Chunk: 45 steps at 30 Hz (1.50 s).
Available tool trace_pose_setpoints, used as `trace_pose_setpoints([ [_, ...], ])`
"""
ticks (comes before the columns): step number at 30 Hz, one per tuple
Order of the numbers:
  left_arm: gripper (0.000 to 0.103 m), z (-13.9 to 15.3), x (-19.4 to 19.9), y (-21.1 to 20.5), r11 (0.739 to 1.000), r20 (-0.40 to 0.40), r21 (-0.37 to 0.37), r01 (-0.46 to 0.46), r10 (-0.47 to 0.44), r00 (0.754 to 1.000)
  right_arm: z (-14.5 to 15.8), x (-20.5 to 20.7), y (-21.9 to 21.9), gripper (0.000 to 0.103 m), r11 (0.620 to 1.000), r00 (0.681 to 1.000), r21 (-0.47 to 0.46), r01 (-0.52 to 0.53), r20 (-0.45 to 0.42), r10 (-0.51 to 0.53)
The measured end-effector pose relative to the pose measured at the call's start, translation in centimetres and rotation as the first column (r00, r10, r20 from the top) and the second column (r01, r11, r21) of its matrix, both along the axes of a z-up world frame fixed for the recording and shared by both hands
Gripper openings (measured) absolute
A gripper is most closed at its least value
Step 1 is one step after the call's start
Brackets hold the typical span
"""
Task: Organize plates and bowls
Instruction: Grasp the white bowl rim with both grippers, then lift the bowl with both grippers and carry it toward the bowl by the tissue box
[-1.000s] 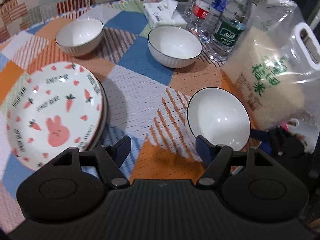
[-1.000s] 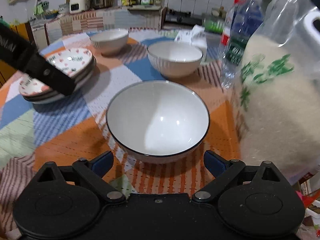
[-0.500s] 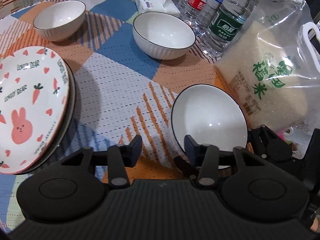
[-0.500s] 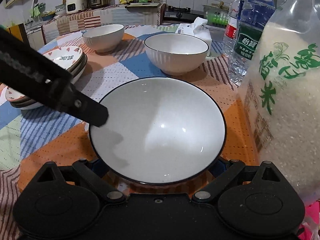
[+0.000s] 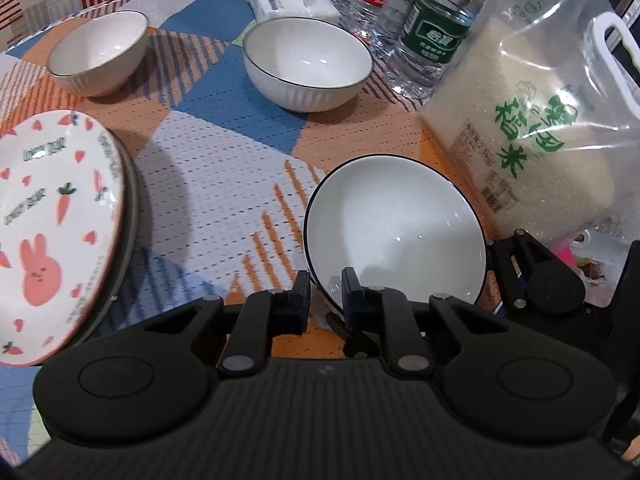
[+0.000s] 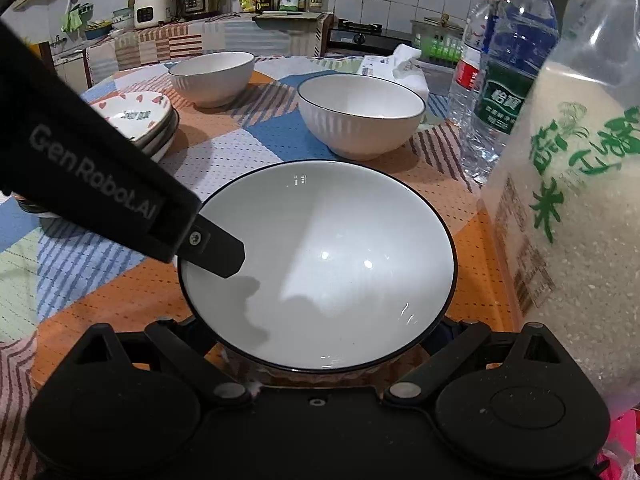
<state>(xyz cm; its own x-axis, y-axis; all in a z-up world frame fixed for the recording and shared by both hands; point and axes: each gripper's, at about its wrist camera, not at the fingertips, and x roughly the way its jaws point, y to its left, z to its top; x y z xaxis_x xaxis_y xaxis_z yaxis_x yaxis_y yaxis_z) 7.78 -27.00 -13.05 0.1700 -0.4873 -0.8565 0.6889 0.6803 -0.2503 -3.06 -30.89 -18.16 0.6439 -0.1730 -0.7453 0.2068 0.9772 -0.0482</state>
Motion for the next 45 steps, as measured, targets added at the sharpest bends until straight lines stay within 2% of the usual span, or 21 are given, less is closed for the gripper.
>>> trace_pose_setpoints([
  [5, 0.014, 2.0, 1.2, 1.1, 0.999, 0.024, 0.03, -0.039, 0.038, 0.999, 1.1, 1.0, 1.3, 0.099, 0.998, 0.997, -0.002, -0.058, 0.05, 0.058],
  [9, 0.015, 2.6, 3.1, 2.2, 0.997, 0.013, 0.028, -0.076, 0.076, 0.997, 1.8, 2.7, 1.8, 0.099, 0.994, 0.991, -0.002, -0.105, 0.079, 0.105],
  [15, 0.015, 1.6, 5.5, 3.2, 0.994, -0.005, 0.033, -0.104, 0.104, 0.995, 1.5, 4.9, 2.1, 0.099, 0.986, 0.981, 0.008, -0.167, 0.104, 0.165],
  [20, 0.015, 0.5, 6.2, 3.0, 0.992, 0.016, 0.063, -0.105, 0.104, 0.994, 0.4, 6.5, 2.2, 0.098, 0.978, 0.973, -0.009, -0.207, 0.099, 0.207],
  [30, 0.015, -0.3, 6.2, 2.3, 0.99, 0.052, 0.105, -0.092, 0.087, 0.995, -1.0, 7.3, 1.8, 0.098, 0.98, 0.977, 0.039, -0.198, 0.085, 0.194],
  [36, 0.015, -0.3, 5.9, 2.2, 0.99, 0.068, 0.118, -0.083, 0.075, 0.995, -1.3, 7.0, 1.9, 0.098, 0.978, 0.976, 0.029, -0.206, 0.081, 0.203],
  [40, 0.015, -0.4, 6.3, 2.2, 0.99, 0.052, 0.12, -0.07, 0.064, 0.997, -1.1, 6.6, 1.5, 0.099, 0.991, 0.991, 0.037, -0.132, 0.016, 0.131],
  [45, 0.016, 0.2, 6.4, 2.3, 0.991, 0.043, 0.12, -0.055, 0.051, 0.998, 0.5, 4.0, 0.5, 0.099, 0.992, 0.995, 0.078, -0.097, 0.014, 0.096],
])
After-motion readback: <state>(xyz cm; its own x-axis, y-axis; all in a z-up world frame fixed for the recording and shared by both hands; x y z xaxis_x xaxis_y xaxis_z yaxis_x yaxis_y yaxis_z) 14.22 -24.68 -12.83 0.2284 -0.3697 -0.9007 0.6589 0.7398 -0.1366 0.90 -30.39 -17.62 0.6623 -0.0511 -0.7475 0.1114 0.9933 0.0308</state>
